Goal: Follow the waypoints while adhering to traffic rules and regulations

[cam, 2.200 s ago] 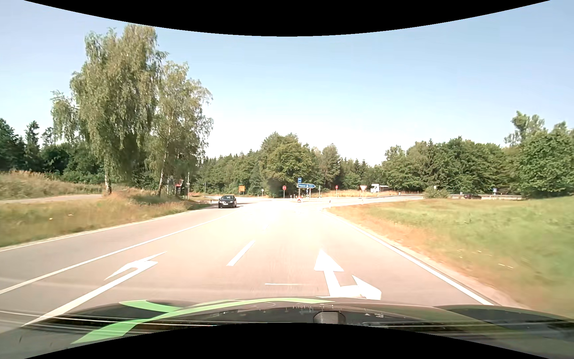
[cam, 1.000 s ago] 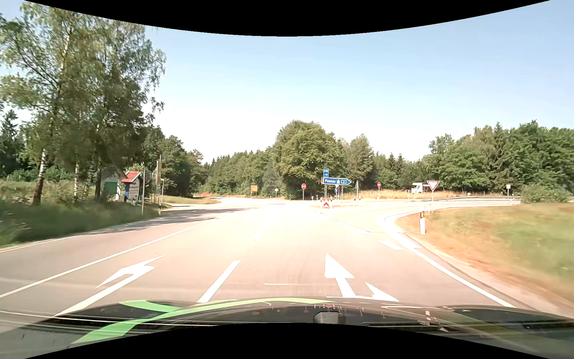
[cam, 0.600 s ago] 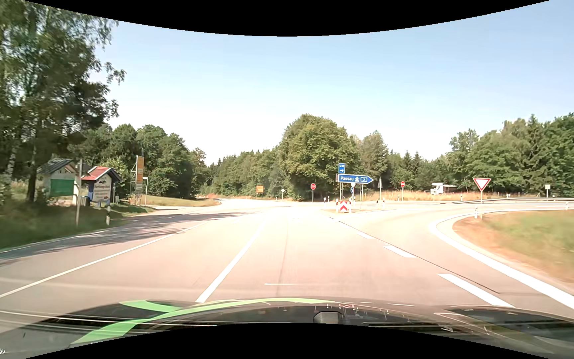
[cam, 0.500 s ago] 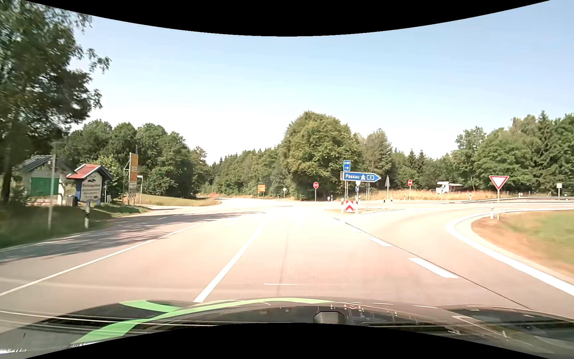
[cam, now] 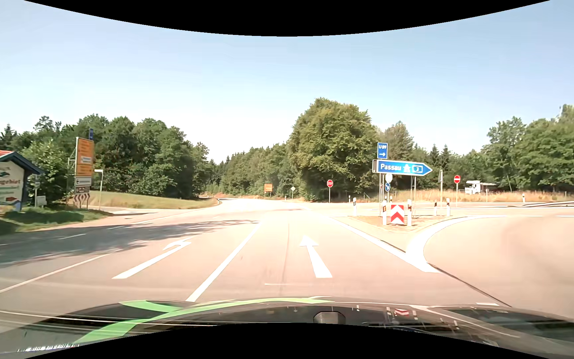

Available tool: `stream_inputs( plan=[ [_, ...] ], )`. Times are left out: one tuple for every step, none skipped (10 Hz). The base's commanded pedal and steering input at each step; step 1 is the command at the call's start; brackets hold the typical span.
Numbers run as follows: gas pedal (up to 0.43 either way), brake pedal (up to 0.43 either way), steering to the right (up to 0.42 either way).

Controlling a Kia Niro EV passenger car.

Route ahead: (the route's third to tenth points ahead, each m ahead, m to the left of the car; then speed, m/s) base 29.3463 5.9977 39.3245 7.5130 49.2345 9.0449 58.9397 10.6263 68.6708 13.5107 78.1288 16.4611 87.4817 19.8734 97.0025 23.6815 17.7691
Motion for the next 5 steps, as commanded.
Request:
stream_inputs(
  plan=[
    [0.228, 0.0, -0.022],
    [0.228, 0.0, -0.023],
    [0.228, 0.0, -0.022],
    [0.228, 0.0, -0.022],
    [0.228, 0.0, -0.023]
  ],
)
